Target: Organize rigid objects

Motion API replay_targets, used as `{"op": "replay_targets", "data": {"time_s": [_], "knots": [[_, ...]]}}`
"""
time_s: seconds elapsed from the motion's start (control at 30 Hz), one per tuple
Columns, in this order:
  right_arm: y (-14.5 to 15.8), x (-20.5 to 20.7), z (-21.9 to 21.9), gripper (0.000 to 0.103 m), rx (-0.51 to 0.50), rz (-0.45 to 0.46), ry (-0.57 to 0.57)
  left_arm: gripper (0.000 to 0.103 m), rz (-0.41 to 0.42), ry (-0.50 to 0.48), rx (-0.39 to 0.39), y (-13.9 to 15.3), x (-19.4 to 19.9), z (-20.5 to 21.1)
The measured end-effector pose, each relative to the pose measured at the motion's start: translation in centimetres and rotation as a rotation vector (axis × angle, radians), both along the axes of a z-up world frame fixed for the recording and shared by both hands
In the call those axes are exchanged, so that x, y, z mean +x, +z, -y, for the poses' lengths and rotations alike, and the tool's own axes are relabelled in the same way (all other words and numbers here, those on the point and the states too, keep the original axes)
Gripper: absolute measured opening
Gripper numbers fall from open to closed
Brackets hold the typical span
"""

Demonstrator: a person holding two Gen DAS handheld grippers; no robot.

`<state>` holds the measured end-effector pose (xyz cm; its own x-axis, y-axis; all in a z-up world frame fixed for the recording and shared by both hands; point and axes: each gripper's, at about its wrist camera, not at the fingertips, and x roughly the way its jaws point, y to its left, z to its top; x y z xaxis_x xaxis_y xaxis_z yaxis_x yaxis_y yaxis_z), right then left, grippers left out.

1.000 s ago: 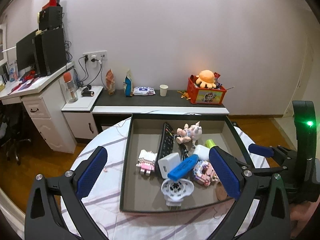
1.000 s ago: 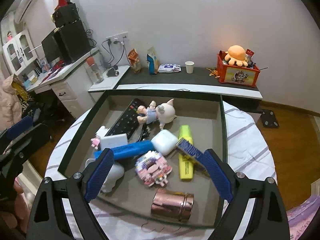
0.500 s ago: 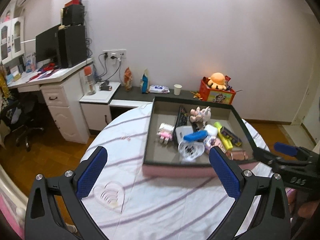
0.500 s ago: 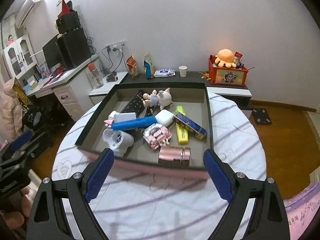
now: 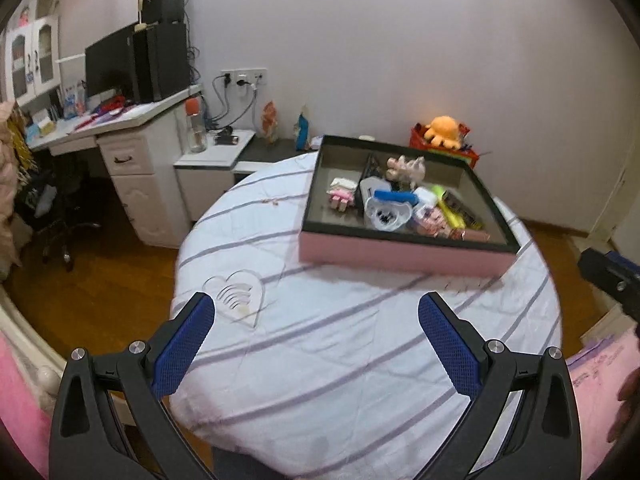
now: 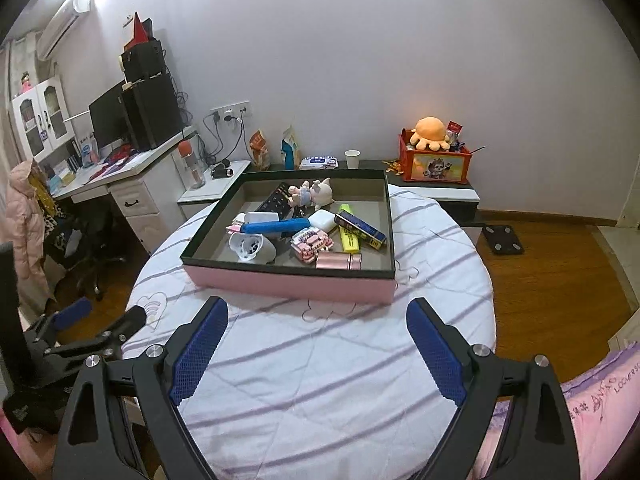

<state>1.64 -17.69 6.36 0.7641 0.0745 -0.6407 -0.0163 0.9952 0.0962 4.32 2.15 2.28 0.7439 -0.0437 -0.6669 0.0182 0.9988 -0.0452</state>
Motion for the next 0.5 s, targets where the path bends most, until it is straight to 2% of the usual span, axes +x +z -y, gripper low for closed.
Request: {"op": "replay_targets", "data": {"time_s": [0.07,0.17,0.37,0.5], "knots": [[0.0,-0.7,-0.1,0.092,0.004,0.002,-0.005,0.103,0.0,0.003,0.023,0.2,-0.7,0.4],[0.0,-1.8,-0.3,0.092,0.006,0.007,-0.004,0.103,0.027,-0.01,0.001,1.2,-2.2,0.6],[0.2,-3.6,-0.3,0.092,0.018,0.022,-0.022,0.103,0.099,-0.029,0.021,3.4,-4.6,1.6],[0.6,-4.3,-0.2,0.092,0.019,0.036,-0.026,0.103,0.113,-0.019,0.015,4.2,-5.2,1.5]]}}
